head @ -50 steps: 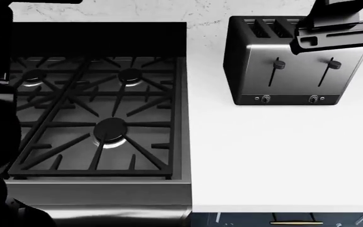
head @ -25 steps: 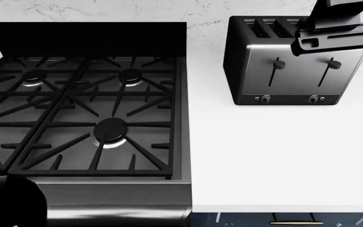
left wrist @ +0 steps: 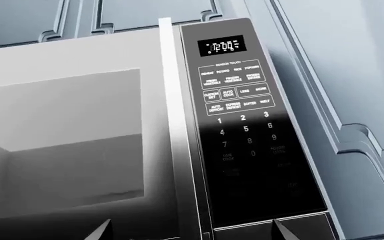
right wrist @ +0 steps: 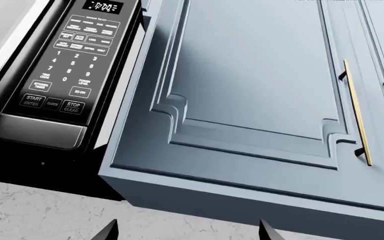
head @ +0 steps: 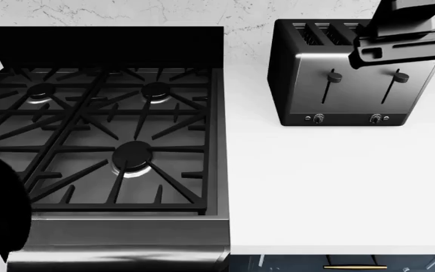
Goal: Open the microwave door
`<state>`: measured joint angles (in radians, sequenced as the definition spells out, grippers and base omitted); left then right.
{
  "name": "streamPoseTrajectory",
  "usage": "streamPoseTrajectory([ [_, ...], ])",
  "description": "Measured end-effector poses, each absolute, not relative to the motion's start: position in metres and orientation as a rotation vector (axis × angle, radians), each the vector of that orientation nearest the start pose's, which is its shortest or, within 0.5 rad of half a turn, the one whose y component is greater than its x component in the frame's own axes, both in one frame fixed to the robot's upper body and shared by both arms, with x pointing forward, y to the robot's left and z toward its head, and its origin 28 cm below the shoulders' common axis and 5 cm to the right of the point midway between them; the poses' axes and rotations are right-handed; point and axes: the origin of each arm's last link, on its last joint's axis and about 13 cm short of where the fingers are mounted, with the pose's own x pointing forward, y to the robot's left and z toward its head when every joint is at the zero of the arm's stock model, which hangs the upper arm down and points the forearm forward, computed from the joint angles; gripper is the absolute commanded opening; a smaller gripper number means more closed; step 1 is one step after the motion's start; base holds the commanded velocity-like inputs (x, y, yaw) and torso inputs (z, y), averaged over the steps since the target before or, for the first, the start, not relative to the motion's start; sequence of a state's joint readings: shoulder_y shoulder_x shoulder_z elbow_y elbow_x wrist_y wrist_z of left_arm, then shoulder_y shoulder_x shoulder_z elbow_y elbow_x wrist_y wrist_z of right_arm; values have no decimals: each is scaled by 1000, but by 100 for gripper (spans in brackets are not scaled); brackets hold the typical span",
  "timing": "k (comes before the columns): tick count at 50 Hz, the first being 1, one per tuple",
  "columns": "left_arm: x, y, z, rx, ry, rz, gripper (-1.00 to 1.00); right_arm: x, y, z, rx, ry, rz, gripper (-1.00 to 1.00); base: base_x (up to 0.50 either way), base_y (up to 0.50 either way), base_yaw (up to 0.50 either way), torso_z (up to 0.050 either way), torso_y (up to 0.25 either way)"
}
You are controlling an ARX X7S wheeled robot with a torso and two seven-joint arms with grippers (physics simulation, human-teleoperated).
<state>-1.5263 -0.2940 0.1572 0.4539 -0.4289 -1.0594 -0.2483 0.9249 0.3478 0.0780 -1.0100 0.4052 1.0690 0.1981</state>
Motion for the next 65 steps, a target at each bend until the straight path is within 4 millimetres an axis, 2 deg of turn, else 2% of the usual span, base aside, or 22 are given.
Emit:
streamPoseTrajectory([
  [12, 260, 216, 468, 142, -838, -14, 100, 198, -130, 321, -167, -844, -10, 100, 0, 0, 0, 0, 0],
  [33, 299, 209, 491, 129, -783, 7, 100, 200, -131, 320, -170, -848, -12, 100, 0, 0, 0, 0, 0],
  [55, 306, 213, 520, 138, -757, 34, 100, 200, -131, 321, -176, -847, -13, 100, 0, 0, 0, 0, 0],
  [65, 314, 213, 527, 152, -738, 44, 100, 201, -131, 321, -177, -848, -14, 100, 0, 0, 0, 0, 0],
])
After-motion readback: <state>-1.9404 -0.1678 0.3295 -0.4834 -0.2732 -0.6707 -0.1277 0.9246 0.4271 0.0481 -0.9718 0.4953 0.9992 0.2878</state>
